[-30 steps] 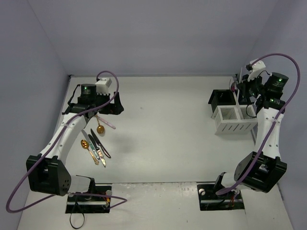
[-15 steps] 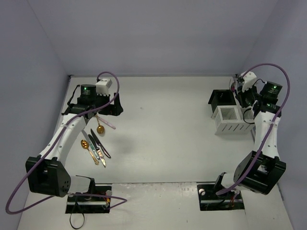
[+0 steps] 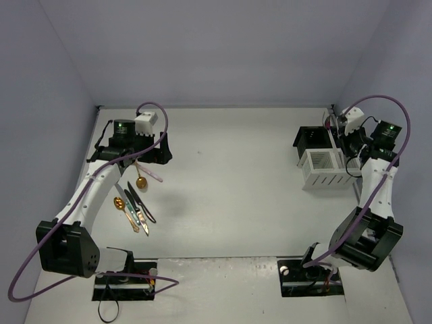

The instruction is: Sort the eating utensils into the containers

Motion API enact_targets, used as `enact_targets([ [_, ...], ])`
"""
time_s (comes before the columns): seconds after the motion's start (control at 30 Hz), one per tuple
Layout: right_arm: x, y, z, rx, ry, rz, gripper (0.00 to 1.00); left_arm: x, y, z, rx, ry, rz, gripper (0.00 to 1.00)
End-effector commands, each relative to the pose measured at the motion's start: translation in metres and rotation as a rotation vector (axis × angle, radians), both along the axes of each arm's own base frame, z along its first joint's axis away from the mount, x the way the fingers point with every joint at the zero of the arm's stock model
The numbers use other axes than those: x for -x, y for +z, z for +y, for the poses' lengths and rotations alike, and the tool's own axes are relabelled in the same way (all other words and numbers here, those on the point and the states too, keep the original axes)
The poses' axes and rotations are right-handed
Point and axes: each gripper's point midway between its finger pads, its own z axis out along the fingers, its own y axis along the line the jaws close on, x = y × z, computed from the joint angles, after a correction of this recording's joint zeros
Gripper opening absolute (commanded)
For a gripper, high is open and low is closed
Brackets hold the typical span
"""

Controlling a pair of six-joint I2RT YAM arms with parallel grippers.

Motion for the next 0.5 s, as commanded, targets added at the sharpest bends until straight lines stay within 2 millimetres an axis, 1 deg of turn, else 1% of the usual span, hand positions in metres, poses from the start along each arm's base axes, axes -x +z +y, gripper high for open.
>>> enact_targets([
  [0.0, -0.007, 0.002, -0.013, 0.011, 0.018, -0.037, 0.09, -0.006, 0.022, 0.008, -0.009, 0.016, -0.072, 0.88],
  [0.07, -0.007, 0.001, -0.017, -0.002, 0.009, -0.034, 0.23, -0.006, 0.02, 0.013, -0.026, 0.04, -0.061, 0.88],
  [0.13, -0.008, 0.001, -0.021, -0.014, -0.002, -0.032, 0.33, -0.006, 0.018, 0.019, -0.031, 0.089, -0.033, 0.88],
  [0.17, -0.009, 0.004, -0.022, -0.019, -0.006, -0.037, 0.37, -0.006, 0.016, 0.023, -0.032, 0.118, -0.014, 0.88],
  [0.23, -0.009, 0.008, -0.021, -0.023, -0.005, -0.046, 0.42, -0.005, 0.012, 0.034, -0.039, 0.2, 0.015, 0.88],
  [0.33, -0.008, 0.018, -0.017, -0.05, -0.015, -0.062, 0.44, -0.005, 0.001, 0.054, -0.075, 0.349, 0.051, 0.88],
  [0.43, -0.006, 0.035, -0.012, -0.084, -0.021, -0.091, 0.45, -0.001, -0.015, 0.069, -0.127, 0.441, 0.111, 0.88],
  [0.47, -0.006, 0.045, -0.008, -0.096, -0.024, -0.106, 0.46, -0.001, -0.02, 0.074, -0.148, 0.467, 0.126, 0.87],
])
